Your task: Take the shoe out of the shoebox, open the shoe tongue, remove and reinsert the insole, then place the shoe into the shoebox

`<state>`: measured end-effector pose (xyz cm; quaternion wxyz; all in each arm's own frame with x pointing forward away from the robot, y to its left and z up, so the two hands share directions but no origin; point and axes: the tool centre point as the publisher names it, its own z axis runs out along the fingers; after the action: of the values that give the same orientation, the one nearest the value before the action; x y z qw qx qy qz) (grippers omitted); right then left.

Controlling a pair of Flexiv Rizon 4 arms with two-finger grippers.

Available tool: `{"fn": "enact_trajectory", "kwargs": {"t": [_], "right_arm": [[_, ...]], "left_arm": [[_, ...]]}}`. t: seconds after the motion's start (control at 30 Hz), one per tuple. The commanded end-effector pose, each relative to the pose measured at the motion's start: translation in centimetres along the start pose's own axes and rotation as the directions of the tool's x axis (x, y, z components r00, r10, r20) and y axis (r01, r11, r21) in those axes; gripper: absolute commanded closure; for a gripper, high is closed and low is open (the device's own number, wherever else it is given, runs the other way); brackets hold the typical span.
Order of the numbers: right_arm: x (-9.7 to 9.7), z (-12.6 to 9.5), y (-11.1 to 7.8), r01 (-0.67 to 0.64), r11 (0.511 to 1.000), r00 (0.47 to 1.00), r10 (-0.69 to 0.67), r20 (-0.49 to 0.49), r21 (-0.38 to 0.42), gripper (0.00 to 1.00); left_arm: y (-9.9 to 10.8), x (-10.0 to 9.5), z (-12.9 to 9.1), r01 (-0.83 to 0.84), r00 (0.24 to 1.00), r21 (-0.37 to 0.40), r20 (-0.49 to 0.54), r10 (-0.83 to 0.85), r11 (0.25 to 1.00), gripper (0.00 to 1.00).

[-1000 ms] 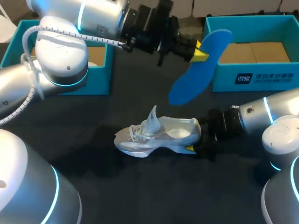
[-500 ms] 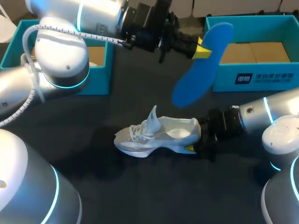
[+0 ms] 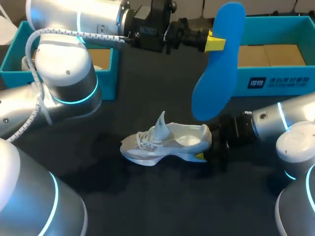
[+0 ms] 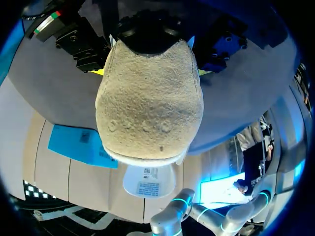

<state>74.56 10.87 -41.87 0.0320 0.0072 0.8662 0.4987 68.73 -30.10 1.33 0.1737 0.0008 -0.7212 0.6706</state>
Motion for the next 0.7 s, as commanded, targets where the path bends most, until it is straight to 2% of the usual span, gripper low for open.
{"fn": "enact_trajectory", "kwargs": {"t": [0.03, 0.2, 0.7], "right_arm": [[0.0, 0.0, 0.1, 0.0, 1.0, 1.0, 0.0, 0.0, 0.005, 1.0], [0.0, 0.0, 0.1, 0.0, 1.0, 1.0, 0.0, 0.0, 0.005, 1.0], [0.0, 0.0, 0.1, 0.0, 1.0, 1.0, 0.0, 0.0, 0.005, 1.0]], "left_arm": [[-0.7, 1.4, -0.1, 0.044, 0.999, 0.061, 0.013, -0.045, 0.997, 1.0], [-2.0, 2.7, -0.3, 0.106, 0.994, 0.098, 0.005, -0.107, 0.99, 1.0], [-4.2, 4.9, -2.5, 0.189, 0.982, 0.052, -0.006, -0.189, 0.981, 1.0]]}}
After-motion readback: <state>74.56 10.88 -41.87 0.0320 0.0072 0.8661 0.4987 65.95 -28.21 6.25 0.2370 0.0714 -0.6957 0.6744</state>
